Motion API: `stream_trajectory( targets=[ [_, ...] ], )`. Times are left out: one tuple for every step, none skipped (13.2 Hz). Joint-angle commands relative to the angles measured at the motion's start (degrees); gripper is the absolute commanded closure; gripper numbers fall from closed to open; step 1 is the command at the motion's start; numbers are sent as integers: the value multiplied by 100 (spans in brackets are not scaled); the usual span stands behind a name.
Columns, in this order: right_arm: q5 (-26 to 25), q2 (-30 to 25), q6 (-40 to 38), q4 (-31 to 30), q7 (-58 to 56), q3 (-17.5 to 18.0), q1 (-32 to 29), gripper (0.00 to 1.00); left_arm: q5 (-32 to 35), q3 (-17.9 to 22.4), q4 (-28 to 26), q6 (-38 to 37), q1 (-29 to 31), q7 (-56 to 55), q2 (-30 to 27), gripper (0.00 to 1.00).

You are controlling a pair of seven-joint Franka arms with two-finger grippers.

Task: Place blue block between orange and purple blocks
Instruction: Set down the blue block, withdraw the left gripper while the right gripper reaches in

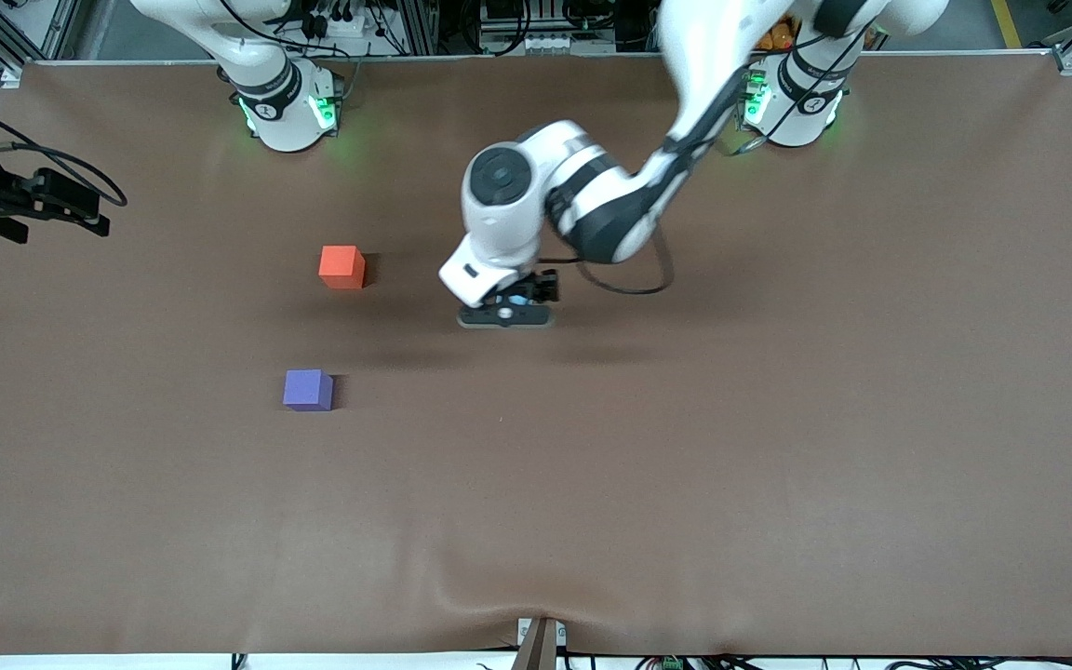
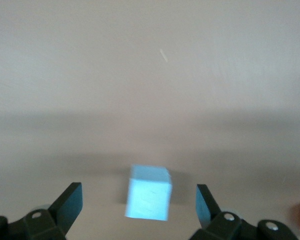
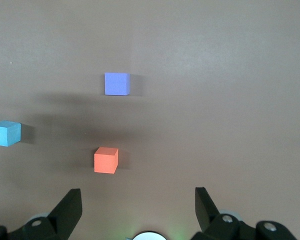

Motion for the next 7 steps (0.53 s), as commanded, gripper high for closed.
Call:
stream_trajectory(
  targets=[
    [34,363,-82,141,-73,55,8,0,0,-71,-362,-703,1169,639,-827,0],
    [34,364,-91,115,-56,73,43,0,0,-71,-362,-906,1573,947,-907,0],
    [60,364,-143,106,5,81,113,0,0,-71,-371,-1021,1943,1237,-995,0],
    [95,364,-169,115,14,81,227,0,0,-71,-406,-1109,2260,1571,-1056,0],
    [105,364,-161,133,32,81,341,0,0,-71,-485,-1127,2524,1879,-1162,0],
    [113,364,-161,133,180,90,464,0,0,-71,-581,-1127,2753,2117,-1250,0],
    [122,373,-152,124,443,116,578,0,0,-71,-704,-1127,2929,2319,-1372,0]
  ],
)
